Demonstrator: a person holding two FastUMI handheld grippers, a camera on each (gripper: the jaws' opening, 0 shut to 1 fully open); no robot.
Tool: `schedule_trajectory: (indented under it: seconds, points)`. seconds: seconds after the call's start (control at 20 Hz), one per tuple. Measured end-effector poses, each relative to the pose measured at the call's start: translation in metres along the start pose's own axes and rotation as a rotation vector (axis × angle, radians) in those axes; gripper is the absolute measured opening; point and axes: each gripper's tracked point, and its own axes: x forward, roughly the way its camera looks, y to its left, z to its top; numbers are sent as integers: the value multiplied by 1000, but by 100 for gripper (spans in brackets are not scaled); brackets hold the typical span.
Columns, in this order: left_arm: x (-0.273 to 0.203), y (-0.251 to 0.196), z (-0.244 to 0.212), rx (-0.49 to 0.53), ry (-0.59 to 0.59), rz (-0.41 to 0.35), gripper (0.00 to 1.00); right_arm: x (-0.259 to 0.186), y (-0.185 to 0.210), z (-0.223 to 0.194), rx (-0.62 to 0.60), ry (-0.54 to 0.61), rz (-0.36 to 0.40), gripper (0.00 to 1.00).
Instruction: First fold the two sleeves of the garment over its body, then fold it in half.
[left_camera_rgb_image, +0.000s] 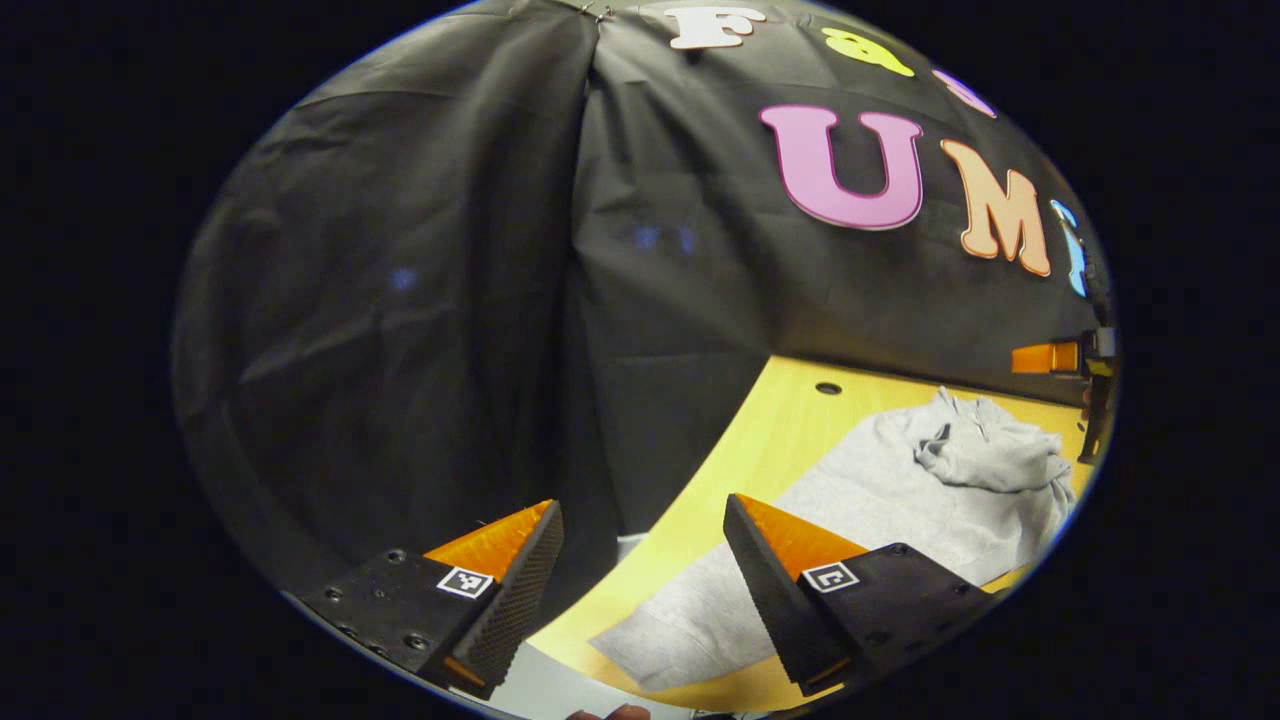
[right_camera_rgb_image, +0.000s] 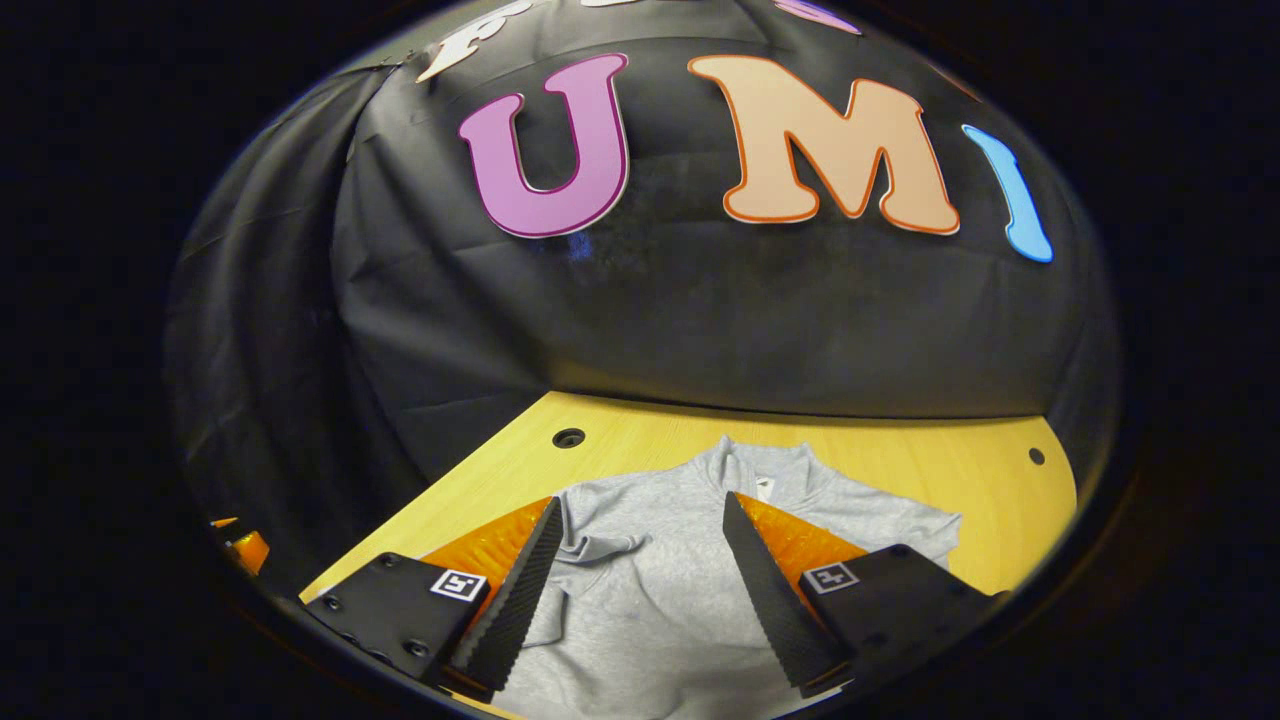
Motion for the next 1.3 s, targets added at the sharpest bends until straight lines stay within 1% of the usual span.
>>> schedule_trajectory:
  seconds: [0.15,0.45,0.5,0.55,0.6,0.65,0.7,0.8,0.85,0.95,1.05,1.15,1.3]
  points:
    - [4,-7,-30,-17,69,-16,96,-9,-14,-1,-24,-2,-12,99]
    - [18,-17,-87,1,199,-30,96,-28,-51,-4,-15,9,-67,99]
    - [19,-17,-96,0,224,-31,96,-30,-56,-4,-20,8,-73,96]
    - [18,-19,-103,-7,242,-33,96,-33,-60,-4,-28,9,-77,96]
    - [19,-19,-108,-17,255,-34,100,-37,-65,-4,-35,13,-85,99]
    - [21,-20,-114,-29,268,-33,96,-39,-69,-4,-37,15,-90,99]
    - [21,-20,-116,-44,282,-32,96,-41,-73,-4,-36,16,-95,96]
    - [20,-19,-123,-71,306,-31,96,-46,-81,-3,-31,12,-108,96]
    - [19,-19,-127,-72,317,-28,100,-47,-84,-2,-30,11,-113,99]
    - [20,-19,-129,-38,312,-31,99,-52,-89,-1,-26,9,-120,99]
    - [21,-23,-126,-24,310,-56,99,-54,-91,-2,-26,9,-121,99]
    - [21,-24,-124,-25,314,-78,90,-59,-93,-3,-32,9,-121,99]
    - [27,-39,-124,-39,322,-118,45,-67,-95,-5,-42,11,-125,99]
